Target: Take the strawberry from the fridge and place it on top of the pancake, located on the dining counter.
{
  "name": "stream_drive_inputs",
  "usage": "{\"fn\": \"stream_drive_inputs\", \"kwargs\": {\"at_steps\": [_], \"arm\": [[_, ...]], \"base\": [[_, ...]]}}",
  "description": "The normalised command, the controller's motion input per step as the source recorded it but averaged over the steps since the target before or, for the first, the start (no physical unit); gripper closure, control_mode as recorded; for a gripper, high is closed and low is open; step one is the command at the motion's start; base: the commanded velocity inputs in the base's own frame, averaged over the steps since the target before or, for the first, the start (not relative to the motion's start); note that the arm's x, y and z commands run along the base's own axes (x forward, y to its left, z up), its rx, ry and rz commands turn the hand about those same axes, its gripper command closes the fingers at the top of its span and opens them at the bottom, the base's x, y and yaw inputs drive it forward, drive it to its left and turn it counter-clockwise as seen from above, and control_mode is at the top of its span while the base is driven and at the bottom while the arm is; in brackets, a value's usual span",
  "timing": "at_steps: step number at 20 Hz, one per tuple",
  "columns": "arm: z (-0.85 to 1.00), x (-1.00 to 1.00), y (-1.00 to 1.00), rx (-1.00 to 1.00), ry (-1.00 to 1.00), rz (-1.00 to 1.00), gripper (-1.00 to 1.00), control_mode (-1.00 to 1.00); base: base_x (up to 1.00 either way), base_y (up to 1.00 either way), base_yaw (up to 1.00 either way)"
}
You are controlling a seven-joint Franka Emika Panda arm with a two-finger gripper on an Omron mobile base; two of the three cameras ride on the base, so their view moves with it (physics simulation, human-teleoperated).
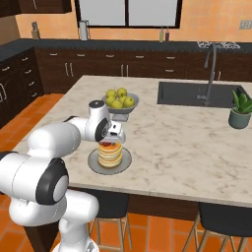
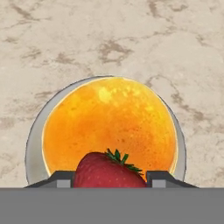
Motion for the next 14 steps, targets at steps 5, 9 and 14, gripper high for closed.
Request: {"fn": "stream_drive_inputs", "kwargs": {"at_steps": [5,9,14], "arm": [[-0.05,0.00,0.00,0.00,0.00,0.00,-1.00,-1.00],[-0.02,0.00,0.00,0.00,0.00,0.00,-1.00,-1.00],[0.00,0.00,0.00,0.00,0.00,0.00,-1.00,-1.00]], "base": [[0.00,0.00,0.00],[0.00,0.00,0.00],[0.00,0.00,0.00]]}}
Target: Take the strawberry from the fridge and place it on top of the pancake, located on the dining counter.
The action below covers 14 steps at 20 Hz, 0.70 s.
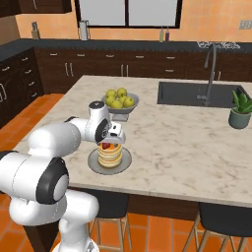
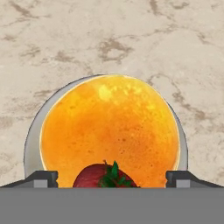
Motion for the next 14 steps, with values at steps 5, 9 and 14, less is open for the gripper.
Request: {"fn": "stream_drive_inputs", "kwargs": {"at_steps": [5,9,14], "arm": [[0.00,0.00,0.00,0.00,0.00,0.00,-1.00,-1.00],[0.01,0.00,0.00,0.00,-0.01,0.00,-1.00,-1.00],[0.65,-0.04,0.03,0.00,-0.05,0.00,-1.00,-1.00]], "base": [[0.00,0.00,0.00],[0.00,0.00,0.00],[0.00,0.00,0.00]]}}
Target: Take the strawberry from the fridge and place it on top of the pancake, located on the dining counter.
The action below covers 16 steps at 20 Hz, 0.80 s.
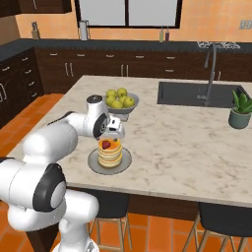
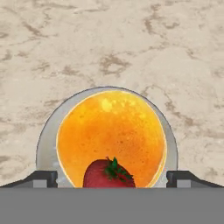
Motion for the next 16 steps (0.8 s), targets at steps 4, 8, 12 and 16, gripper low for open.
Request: {"fn": "stream_drive_inputs", "kwargs": {"at_steps": [4,8,12,16], "arm": [[0.81,-0.52,0.13,-0.02,-0.03,0.00,-1.00,-1.00],[0.67,-1.00,0.45,-0.05,-0.05,-0.01,-1.00,-1.00],[0.14,-1.00,0.56,-0.02,-0.14,-0.06,-1.00,-1.00],[0.11,-1.00,0.89,-0.10,-0.15,-0.05,-1.00,-1.00]], "base": [[0.00,0.00,0.00],[0.00,0.00,0.00],[0.00,0.00,0.00],[0.00,0.00,0.00]]}}
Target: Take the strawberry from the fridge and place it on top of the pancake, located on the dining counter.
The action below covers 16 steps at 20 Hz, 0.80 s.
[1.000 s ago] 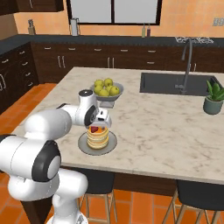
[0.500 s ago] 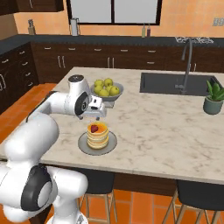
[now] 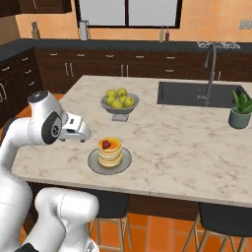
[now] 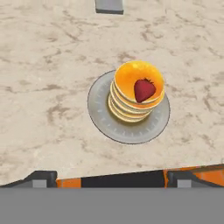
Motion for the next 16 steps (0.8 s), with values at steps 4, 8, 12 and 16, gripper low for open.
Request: {"fn": "stream_drive_inputs", "kwargs": {"at_steps": [4,8,12,16], "arm": [[0.11,-1.00,0.93,-0.12,-0.08,-0.03,-1.00,-1.00],[0.01,-0.80,1.00,-0.20,0.03,0.00,-1.00,-1.00],[-0.09,-0.08,0.67,-0.17,0.17,0.00,-1.00,-1.00],[0.00,0.00,0.31,-0.10,0.11,0.00,-1.00,-1.00]], "base": [[0.00,0.00,0.00],[0.00,0.00,0.00],[0.00,0.00,0.00],[0.00,0.00,0.00]]}}
